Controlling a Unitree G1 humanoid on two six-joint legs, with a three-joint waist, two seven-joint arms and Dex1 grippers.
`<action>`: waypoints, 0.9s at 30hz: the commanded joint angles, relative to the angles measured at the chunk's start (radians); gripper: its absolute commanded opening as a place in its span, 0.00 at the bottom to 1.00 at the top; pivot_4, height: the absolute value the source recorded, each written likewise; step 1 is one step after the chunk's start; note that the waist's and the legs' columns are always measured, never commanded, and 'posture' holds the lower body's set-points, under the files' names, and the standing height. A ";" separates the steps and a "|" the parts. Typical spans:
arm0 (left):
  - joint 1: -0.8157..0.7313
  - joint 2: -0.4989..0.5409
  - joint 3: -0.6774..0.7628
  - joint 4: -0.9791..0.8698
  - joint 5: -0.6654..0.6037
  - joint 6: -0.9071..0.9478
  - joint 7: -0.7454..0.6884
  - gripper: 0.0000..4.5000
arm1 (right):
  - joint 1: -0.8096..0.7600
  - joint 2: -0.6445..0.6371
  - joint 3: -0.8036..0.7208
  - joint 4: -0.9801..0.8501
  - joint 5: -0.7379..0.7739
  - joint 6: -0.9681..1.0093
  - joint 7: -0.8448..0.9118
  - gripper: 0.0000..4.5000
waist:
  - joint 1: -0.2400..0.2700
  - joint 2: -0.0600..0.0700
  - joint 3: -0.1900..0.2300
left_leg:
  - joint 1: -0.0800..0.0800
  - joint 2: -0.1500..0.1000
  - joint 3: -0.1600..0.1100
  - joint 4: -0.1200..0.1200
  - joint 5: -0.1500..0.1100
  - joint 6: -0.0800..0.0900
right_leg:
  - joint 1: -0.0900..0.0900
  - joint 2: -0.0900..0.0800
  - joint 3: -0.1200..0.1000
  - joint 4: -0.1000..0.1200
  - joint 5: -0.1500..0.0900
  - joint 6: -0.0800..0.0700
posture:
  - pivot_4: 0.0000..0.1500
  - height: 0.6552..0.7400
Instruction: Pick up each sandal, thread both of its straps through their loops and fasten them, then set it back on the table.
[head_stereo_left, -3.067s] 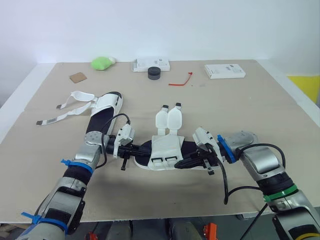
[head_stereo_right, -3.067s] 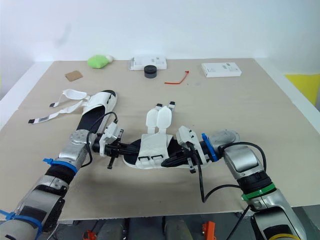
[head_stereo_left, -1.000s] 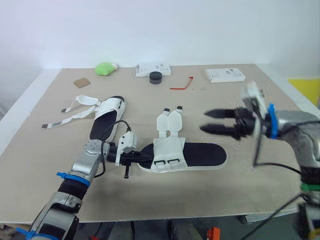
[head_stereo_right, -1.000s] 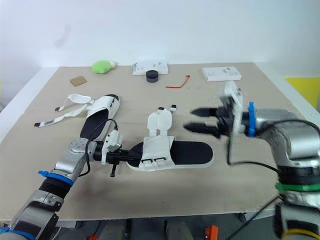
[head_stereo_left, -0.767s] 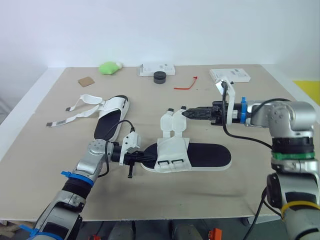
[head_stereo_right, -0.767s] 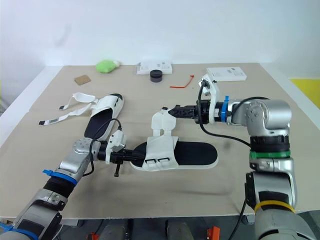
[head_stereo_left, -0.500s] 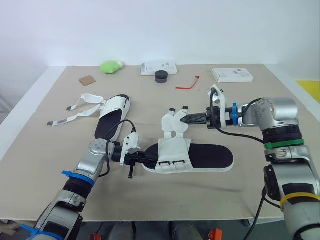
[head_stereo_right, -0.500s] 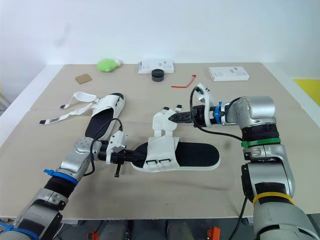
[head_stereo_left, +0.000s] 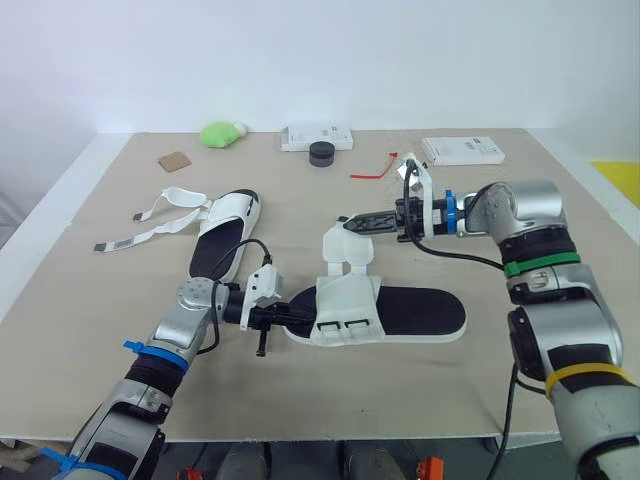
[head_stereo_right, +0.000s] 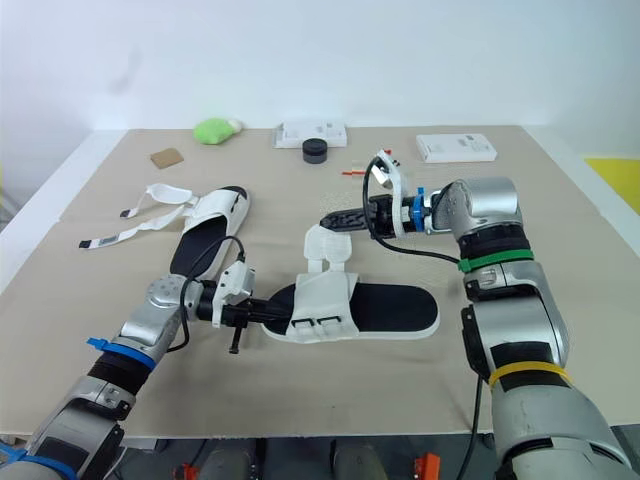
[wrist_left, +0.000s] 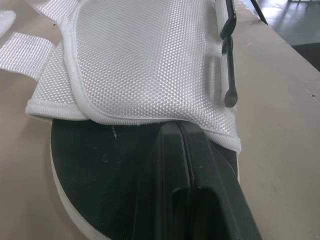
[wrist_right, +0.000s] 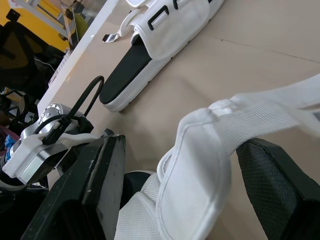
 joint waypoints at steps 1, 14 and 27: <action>0.043 0.020 -0.068 0.104 0.116 0.025 0.035 0.00 | 0.002 0.007 -0.016 -0.020 -0.001 -0.002 0.025 0.82 | 0.000 0.000 0.000 | 0.000 0.000 0.000 0.000 0.000 0.000 | 0.000 0.000 0.000 0.000 0.000 0.000 | 1.00 1.00; 0.044 0.019 -0.079 0.100 0.116 0.021 0.028 0.00 | 0.057 0.009 -0.081 -0.138 0.025 -0.040 0.035 0.16 | 0.000 0.000 0.000 | 0.000 0.000 0.000 0.000 0.000 0.000 | 0.000 0.000 0.000 0.000 0.000 0.000 | 1.00 1.00; 0.050 0.015 -0.086 0.104 0.114 0.013 0.024 0.00 | 0.506 -0.143 -0.009 -0.886 0.054 -0.367 0.224 0.00 | 0.004 -0.001 0.000 | -0.002 0.000 -0.001 0.000 0.000 0.000 | 0.001 0.000 -0.001 -0.001 -0.003 0.003 | 1.00 1.00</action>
